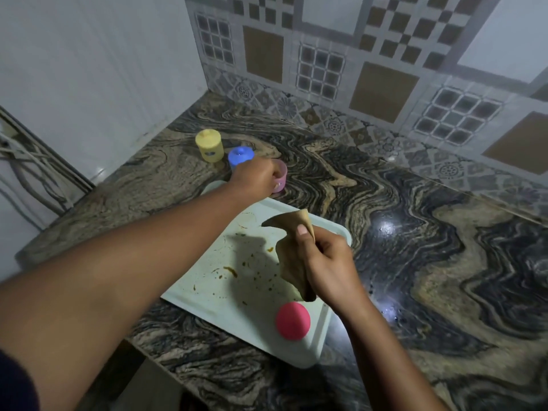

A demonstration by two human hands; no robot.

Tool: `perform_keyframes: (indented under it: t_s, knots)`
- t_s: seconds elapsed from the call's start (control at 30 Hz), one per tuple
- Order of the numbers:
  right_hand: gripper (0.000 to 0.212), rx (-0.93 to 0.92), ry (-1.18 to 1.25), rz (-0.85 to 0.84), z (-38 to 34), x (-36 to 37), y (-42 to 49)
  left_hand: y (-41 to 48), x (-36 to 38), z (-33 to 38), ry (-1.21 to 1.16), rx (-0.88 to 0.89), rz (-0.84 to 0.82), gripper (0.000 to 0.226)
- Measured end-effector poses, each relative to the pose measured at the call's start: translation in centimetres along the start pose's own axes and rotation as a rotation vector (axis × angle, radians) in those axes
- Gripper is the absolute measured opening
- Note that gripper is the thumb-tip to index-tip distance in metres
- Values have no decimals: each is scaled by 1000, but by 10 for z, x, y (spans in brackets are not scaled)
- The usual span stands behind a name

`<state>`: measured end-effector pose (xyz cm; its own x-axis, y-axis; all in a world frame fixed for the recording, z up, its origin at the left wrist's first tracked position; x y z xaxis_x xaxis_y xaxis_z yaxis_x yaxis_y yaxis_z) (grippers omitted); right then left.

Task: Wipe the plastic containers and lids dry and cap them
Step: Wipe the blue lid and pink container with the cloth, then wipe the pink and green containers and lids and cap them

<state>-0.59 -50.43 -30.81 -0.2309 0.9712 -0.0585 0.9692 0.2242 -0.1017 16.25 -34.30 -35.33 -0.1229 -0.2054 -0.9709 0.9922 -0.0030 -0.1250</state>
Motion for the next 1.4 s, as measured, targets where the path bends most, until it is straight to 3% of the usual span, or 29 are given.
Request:
perform_keyframes:
  t_s: [0.13,0.23,0.33,0.43,0.53,0.63,0.77,0.93,1.07,1.23,1.4]
  knots:
    - [38,-25,7,-35,-5,7,-3,-19,-23,-2,-53,35,101,28]
    - [37,-34,-70,28,-7,0,-11,-49,-47,-13,-237,46,247,39]
    - [39,-46,-88,46,-9,-5,-26,-103,-57,-20,-480,17,396,31]
    - [35,-72,-177,67,-5,-13,-47,-164,-40,-21,-623,-68,436,20]
    - [33,-31,-218,42,10,-16,-73,-217,-4,-10,-644,-110,353,12]
    - [32,-19,-343,62,26,-23,-95,-245,39,6,-626,-120,149,5]
    - [35,18,-366,78,37,-30,-107,-250,69,28,-464,-55,-41,20]
    - [32,4,-406,116,42,-43,-122,-257,86,45,-308,-41,-44,32]
    - [34,16,-342,135,41,-51,-128,-258,93,43,-316,-75,-1,34]
    - [33,25,-204,205,34,-66,-132,-269,80,22,-614,-182,28,23]
    - [37,-76,-61,240,7,-61,-131,-284,44,9,-1283,-444,-57,18]
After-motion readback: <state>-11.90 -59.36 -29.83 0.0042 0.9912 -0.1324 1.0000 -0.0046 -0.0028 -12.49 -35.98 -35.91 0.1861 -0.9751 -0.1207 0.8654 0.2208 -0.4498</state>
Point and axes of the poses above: each hand's wrist, its own y-axis towards the middle knuckle, its own x-axis out of the palm, z = x × y, the point moved 6 cm from there along y, towards the middle knuckle, and after that the axes turned 6 degrees about -x, right-handed, at the moved point
